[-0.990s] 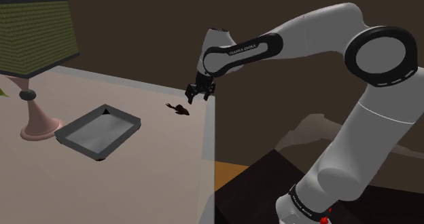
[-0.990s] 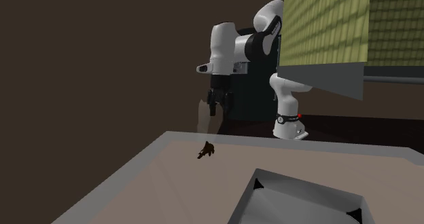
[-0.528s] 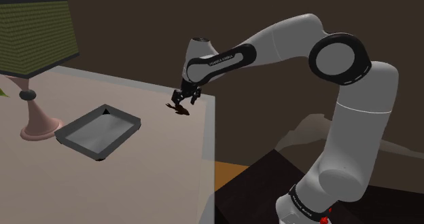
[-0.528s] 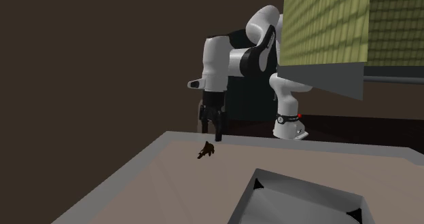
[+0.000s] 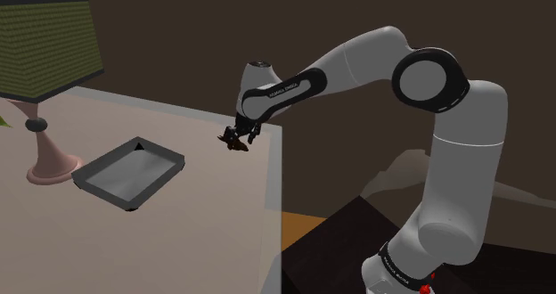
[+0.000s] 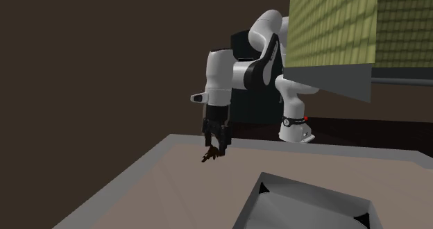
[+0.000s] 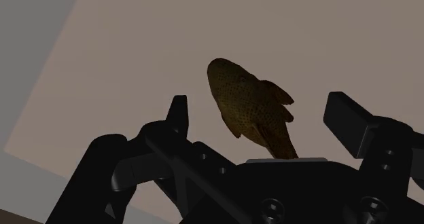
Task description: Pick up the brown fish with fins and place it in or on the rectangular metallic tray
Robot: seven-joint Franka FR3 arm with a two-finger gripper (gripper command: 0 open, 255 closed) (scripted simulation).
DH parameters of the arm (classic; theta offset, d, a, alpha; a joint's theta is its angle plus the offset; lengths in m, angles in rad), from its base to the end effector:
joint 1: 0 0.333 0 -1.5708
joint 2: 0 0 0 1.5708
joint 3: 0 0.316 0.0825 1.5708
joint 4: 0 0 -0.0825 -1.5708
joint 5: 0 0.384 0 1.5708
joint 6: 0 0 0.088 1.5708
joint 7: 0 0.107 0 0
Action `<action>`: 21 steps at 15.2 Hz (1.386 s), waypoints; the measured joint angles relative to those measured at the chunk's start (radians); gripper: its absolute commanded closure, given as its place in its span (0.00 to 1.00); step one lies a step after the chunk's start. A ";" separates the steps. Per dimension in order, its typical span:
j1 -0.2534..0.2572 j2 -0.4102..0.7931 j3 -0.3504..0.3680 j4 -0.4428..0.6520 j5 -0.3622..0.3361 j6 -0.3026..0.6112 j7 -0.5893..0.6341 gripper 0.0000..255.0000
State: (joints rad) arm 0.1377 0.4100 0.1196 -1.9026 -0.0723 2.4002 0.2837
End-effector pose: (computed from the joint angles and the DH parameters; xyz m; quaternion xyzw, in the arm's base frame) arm 0.6179 0.1575 0.2941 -0.9989 -0.0064 -0.0445 0.0102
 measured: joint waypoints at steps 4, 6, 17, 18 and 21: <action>0.000 0.004 0.000 0.002 -0.001 0.003 0.000 0.00; 0.000 0.004 0.000 0.002 -0.001 0.003 0.000 1.00; 0.000 -0.002 0.000 0.005 0.000 -0.002 0.000 1.00; -0.001 -0.008 0.001 0.005 0.002 -0.010 -0.002 1.00; -0.002 -0.028 0.003 0.011 0.005 -0.038 -0.003 1.00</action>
State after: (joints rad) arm 0.1357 0.3816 0.1224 -1.8919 -0.0669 2.3624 0.2804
